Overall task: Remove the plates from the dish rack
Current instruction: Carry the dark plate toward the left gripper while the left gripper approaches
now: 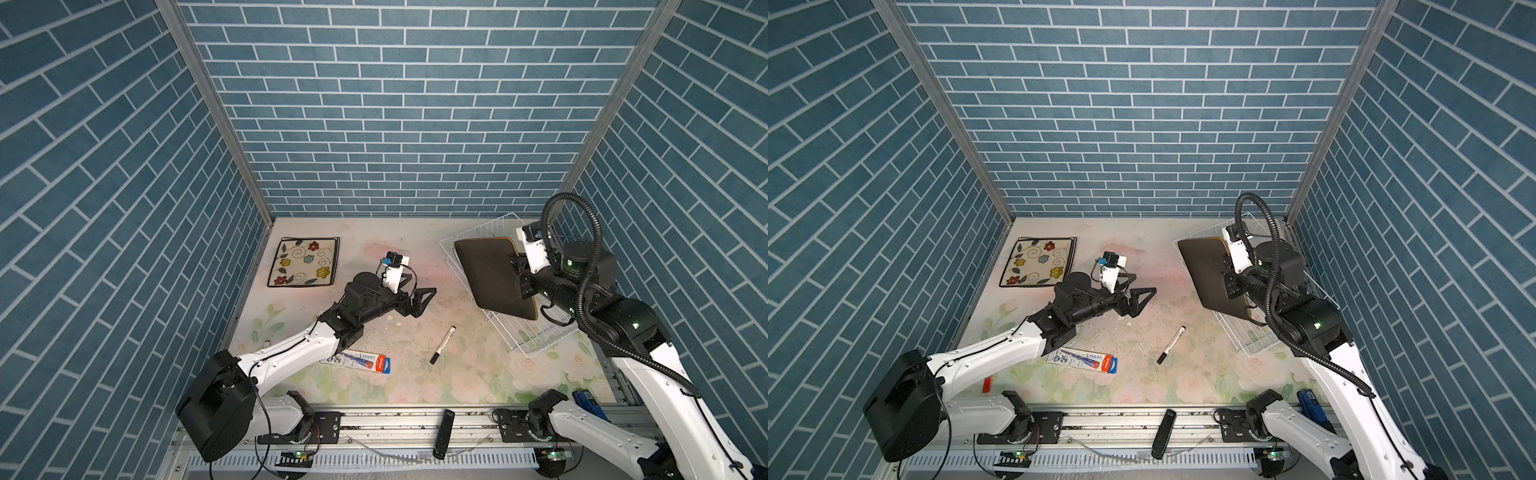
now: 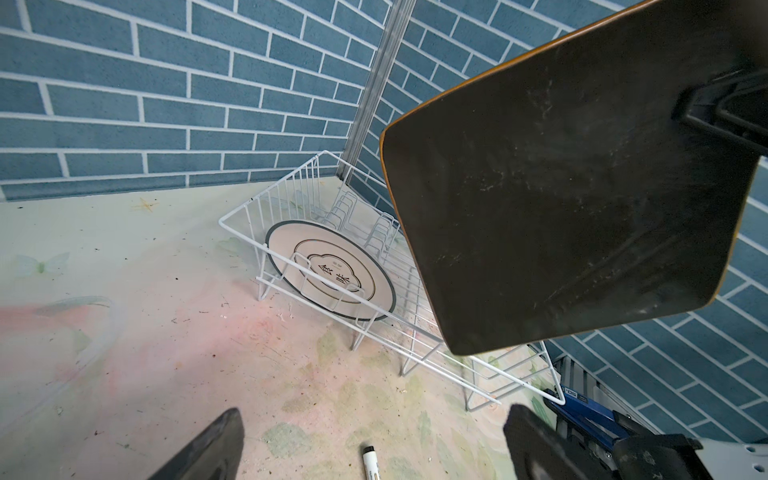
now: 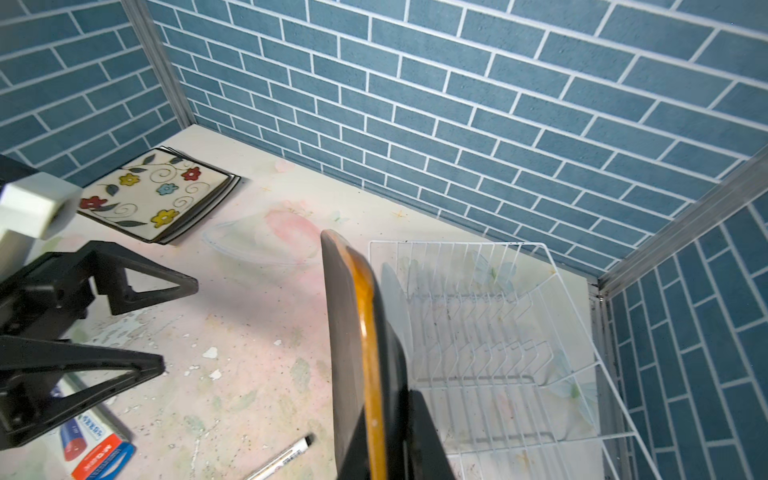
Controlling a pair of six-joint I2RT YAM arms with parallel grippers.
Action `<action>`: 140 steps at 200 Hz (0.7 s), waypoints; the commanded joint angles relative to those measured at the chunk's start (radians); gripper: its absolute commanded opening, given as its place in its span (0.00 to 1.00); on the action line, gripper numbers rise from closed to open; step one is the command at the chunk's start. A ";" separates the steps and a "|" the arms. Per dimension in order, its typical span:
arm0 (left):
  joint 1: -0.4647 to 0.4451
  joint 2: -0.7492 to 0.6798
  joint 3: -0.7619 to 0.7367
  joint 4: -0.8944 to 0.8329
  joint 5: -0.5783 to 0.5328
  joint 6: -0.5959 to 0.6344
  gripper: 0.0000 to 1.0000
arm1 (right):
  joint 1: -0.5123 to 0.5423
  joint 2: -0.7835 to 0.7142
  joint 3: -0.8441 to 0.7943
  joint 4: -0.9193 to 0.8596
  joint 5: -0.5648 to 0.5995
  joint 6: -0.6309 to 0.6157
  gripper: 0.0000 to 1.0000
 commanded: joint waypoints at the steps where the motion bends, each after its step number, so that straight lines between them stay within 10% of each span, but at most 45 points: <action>1: 0.015 -0.004 0.018 -0.004 0.031 -0.019 1.00 | 0.024 -0.001 0.059 0.206 -0.087 0.105 0.00; 140: 0.224 -0.127 -0.012 -0.186 0.145 -0.127 1.00 | 0.041 0.250 -0.186 0.654 -0.311 0.397 0.00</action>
